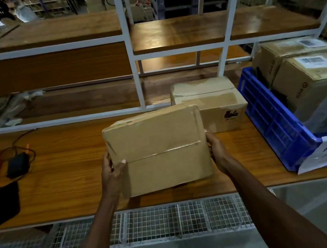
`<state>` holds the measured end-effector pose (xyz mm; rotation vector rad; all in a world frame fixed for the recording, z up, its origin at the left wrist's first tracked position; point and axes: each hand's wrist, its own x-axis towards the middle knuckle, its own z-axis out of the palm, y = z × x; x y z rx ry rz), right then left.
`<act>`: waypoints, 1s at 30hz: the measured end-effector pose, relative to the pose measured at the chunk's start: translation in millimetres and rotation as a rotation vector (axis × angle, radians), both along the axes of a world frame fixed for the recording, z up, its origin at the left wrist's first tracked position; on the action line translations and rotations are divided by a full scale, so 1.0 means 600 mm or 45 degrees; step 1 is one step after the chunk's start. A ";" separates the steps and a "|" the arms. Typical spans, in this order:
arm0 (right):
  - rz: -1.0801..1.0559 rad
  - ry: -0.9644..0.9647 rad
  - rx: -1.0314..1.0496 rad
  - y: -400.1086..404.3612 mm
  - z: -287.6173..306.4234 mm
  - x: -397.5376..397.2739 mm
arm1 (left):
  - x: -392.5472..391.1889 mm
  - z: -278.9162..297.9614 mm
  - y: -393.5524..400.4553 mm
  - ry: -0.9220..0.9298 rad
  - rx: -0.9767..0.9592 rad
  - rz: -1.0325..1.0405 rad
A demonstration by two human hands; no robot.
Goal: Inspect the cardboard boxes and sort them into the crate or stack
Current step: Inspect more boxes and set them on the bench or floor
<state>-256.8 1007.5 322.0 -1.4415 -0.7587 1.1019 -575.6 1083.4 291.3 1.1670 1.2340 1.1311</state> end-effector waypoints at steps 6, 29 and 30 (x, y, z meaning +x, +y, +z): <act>0.113 0.012 -0.058 0.038 0.018 -0.032 | -0.021 0.006 0.024 0.036 -0.070 0.199; 0.059 0.053 -0.258 0.175 -0.023 -0.048 | -0.034 0.016 0.183 0.173 -0.285 0.018; 0.038 0.071 -0.257 0.178 -0.025 -0.047 | -0.032 0.017 0.191 0.173 -0.282 0.019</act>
